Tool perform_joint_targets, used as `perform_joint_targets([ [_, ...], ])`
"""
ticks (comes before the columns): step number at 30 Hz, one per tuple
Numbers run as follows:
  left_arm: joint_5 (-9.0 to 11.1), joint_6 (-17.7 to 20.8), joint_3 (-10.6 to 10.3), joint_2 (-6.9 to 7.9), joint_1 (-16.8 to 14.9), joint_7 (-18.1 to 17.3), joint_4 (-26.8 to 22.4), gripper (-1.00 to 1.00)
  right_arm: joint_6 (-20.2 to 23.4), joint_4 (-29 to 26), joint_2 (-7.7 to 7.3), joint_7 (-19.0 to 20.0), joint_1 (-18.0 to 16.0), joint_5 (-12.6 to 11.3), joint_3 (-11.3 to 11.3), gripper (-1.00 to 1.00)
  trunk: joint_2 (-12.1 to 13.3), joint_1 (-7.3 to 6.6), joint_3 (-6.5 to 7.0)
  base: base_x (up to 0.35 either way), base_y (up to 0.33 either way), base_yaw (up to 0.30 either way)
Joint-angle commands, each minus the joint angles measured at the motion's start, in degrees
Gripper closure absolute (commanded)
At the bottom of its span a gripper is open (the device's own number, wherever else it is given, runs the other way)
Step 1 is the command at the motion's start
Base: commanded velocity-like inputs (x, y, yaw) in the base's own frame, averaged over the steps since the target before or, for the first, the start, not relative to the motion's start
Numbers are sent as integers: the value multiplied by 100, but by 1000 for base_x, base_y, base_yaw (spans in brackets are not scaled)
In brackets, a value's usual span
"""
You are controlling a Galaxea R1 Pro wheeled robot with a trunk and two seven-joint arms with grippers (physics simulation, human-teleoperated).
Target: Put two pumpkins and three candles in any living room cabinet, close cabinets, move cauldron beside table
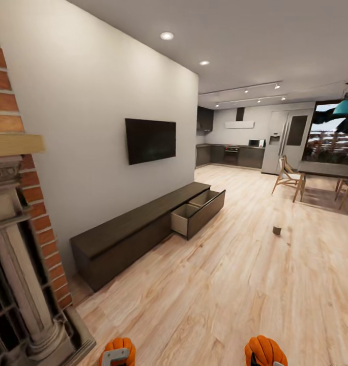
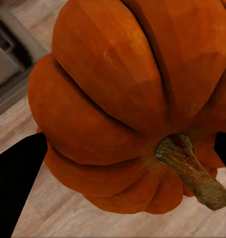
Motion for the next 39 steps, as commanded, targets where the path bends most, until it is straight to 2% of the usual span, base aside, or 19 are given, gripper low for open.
perform_joint_targets([
  [1, 29, -40, -49, 4, -11, 28, -24, 100, -11, 1, -1, -27, -6, 11, 26, 100, -4, 3, -6, 329, 0, -300],
  [11, 29, -40, -49, 2, -11, 28, -24, 100, 13, -10, -1, -32, -6, -22, 19, 100, -4, 3, -11, 330, 0, -297],
  [12, 29, -40, -49, 2, -12, 28, -24, 100, 20, -16, -1, -33, -6, -71, 18, 100, -4, 3, -17, 330, 0, -220],
  [16, 29, -40, -49, -2, -12, 28, -24, 100, 46, -58, -1, -39, -6, -509, 23, 100, -4, 3, -46, 330, 0, -175],
  [18, 29, -40, -49, -1, -11, 28, -24, 100, 48, -61, -1, -37, -6, -547, 24, 100, -4, 3, -62, 330, 0, -156],
  [31, 29, -40, -49, -3, -11, 28, -24, 100, 50, -74, -24, -43, -6, -587, 20, 100, -4, 3, -175, 328, 0, -128],
  [39, 29, -48, -49, -3, -12, 28, -33, 100, 36, -69, -28, -29, -6, -580, 25, 100, -4, 3, -248, 59, 0, -99],
])
